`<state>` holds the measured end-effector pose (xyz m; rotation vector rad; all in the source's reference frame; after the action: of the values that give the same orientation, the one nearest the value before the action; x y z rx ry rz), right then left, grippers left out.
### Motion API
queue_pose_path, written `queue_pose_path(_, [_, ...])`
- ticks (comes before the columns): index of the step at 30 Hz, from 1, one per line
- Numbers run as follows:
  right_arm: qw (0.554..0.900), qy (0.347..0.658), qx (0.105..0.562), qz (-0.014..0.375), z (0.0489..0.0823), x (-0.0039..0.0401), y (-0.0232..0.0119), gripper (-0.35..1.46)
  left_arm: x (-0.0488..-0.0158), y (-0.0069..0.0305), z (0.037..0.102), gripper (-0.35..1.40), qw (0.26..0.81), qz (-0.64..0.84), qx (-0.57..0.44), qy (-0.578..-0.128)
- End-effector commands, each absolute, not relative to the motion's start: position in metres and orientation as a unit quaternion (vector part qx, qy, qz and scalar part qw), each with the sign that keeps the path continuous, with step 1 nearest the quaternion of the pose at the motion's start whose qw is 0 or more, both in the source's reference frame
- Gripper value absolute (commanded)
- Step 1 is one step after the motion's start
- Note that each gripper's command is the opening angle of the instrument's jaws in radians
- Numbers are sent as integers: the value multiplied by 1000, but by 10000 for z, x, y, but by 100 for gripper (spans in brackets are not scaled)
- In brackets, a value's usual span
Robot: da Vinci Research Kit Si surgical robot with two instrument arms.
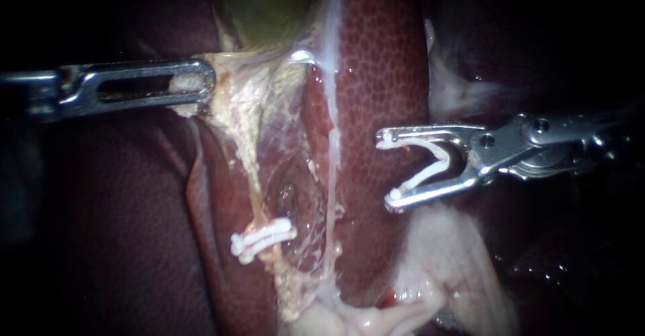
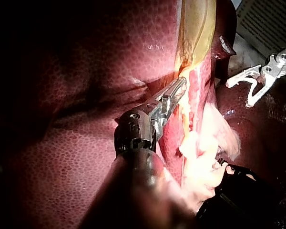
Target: Clipping third clip left tube
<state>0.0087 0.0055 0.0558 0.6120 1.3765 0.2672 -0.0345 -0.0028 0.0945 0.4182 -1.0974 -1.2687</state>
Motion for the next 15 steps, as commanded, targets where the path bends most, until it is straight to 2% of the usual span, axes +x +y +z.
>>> queue_pose_path(1, [721,623,277,121,559,88,55,60,-344,-28,945,-23,649,-558,183,-483])
queue_pose_path(8, [719,629,269,121,571,122,50,60,-344,-28,945,-23,649,-558,183,-483])
queue_pose_path(15, [717,626,282,121,607,183,37,60,-344,-29,944,-23,649,-559,183,-483])
